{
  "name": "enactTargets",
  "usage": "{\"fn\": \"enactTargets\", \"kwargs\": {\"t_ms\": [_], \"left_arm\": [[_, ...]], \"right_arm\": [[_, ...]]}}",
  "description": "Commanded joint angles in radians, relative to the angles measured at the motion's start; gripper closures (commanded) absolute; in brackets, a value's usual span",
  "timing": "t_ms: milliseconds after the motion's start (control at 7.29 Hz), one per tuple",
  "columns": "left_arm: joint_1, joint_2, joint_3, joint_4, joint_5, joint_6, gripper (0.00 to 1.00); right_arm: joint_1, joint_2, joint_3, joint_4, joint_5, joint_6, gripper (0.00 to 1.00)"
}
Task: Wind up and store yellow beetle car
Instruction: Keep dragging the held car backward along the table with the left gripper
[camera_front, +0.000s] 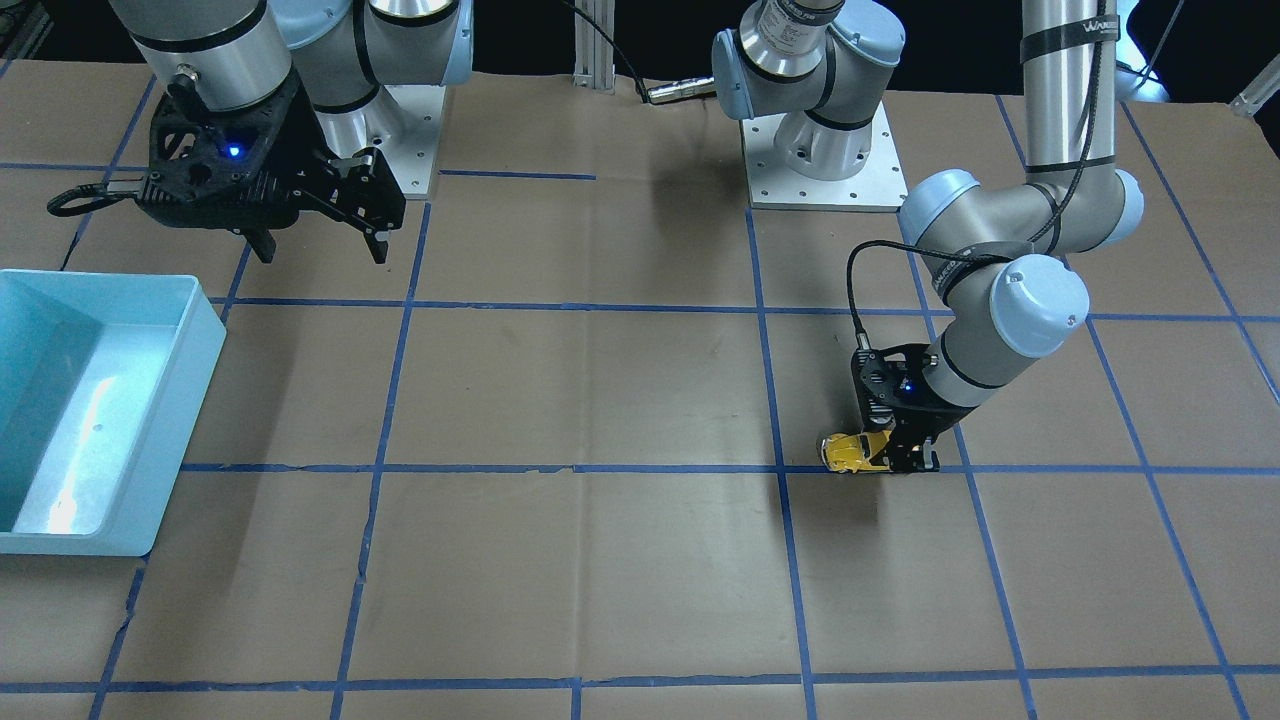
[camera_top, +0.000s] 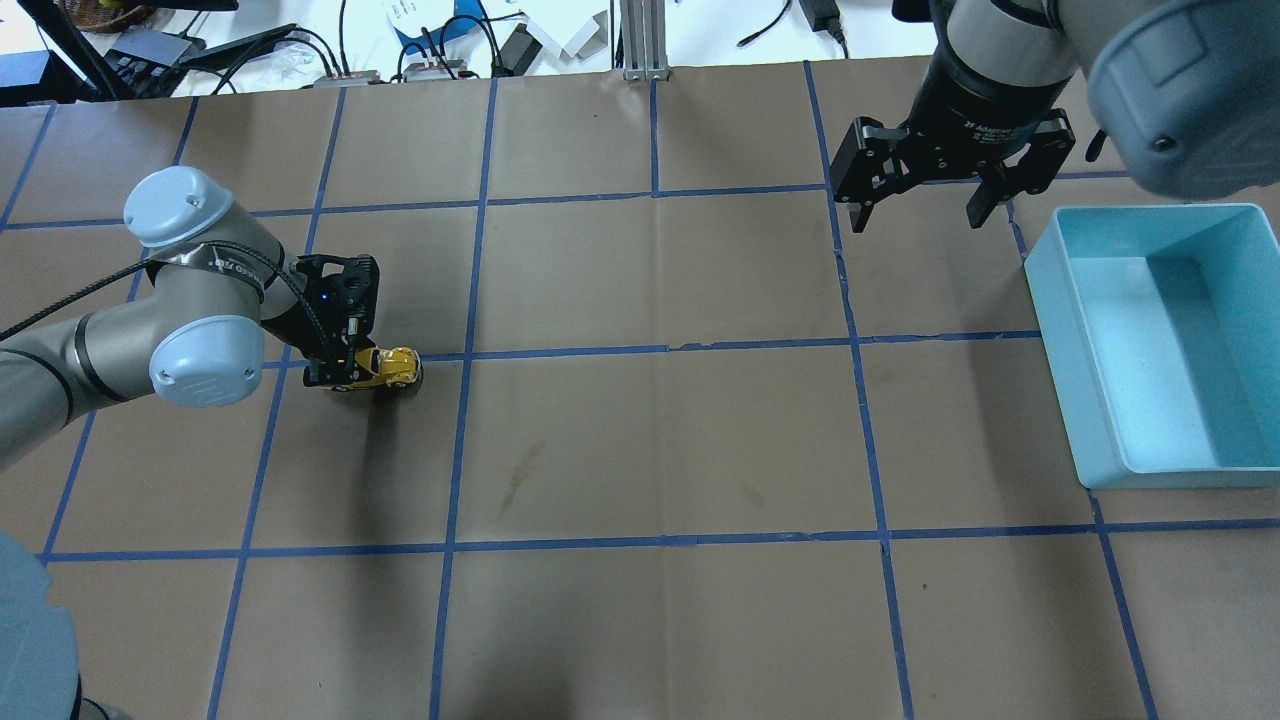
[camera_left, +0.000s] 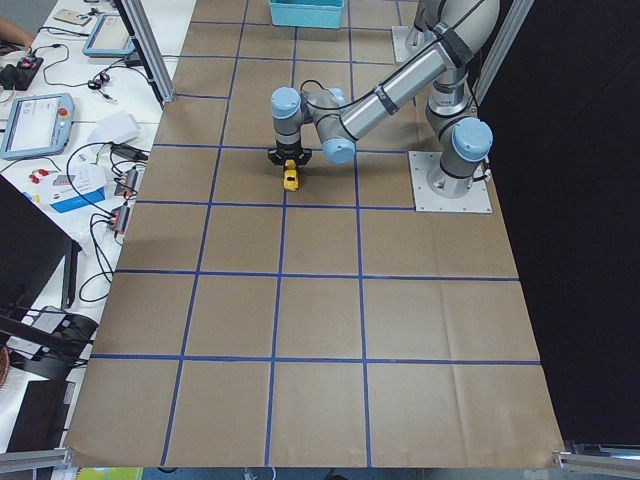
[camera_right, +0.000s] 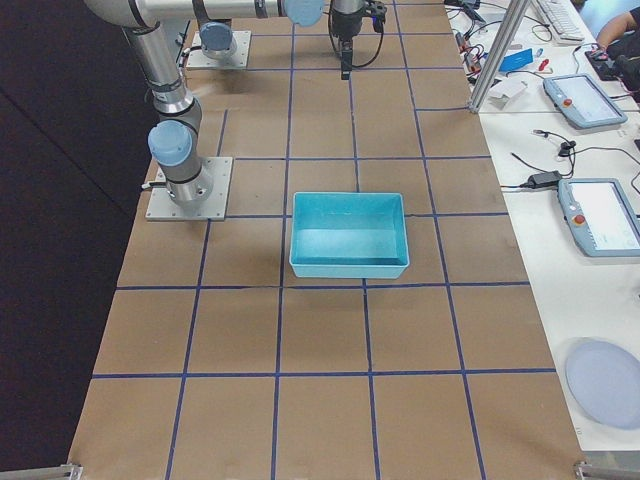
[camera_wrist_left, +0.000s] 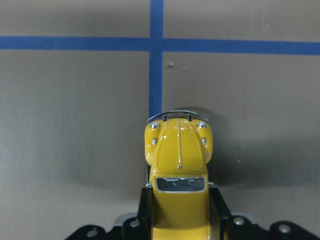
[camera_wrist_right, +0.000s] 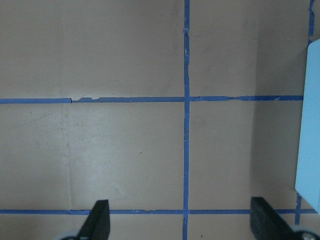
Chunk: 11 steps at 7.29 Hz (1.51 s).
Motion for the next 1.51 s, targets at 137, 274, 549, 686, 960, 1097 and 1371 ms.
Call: {"fn": "enactTargets", "kwargs": {"t_ms": [137, 274, 549, 686, 960, 1097, 1371], "left_arm": [[0.046, 0.001, -0.005, -0.002, -0.008, 0.000, 0.64], [0.057, 0.001, -0.005, -0.002, -0.006, 0.044, 0.64], [0.070, 0.001, -0.005, -0.003, -0.003, 0.097, 0.64], [0.075, 0.004, -0.005, -0.003, 0.001, 0.100, 0.64], [0.077, 0.008, -0.005, -0.006, 0.006, 0.118, 0.64], [0.086, 0.011, -0.005, -0.009, 0.006, 0.123, 0.64], [0.119, 0.008, -0.005, -0.009, 0.001, 0.138, 0.64]], "right_arm": [[0.000, 0.000, 0.000, 0.000, 0.000, 0.000, 0.00], [0.000, 0.001, 0.000, 0.000, 0.000, 0.000, 0.00], [0.000, 0.000, 0.000, 0.000, 0.000, 0.000, 0.00], [0.000, 0.000, 0.000, 0.000, 0.002, 0.000, 0.00], [0.000, 0.000, 0.000, 0.002, 0.002, 0.000, 0.00], [0.000, 0.000, 0.000, 0.000, 0.002, 0.000, 0.00], [0.000, 0.000, 0.000, 0.000, 0.002, 0.000, 0.00]]}}
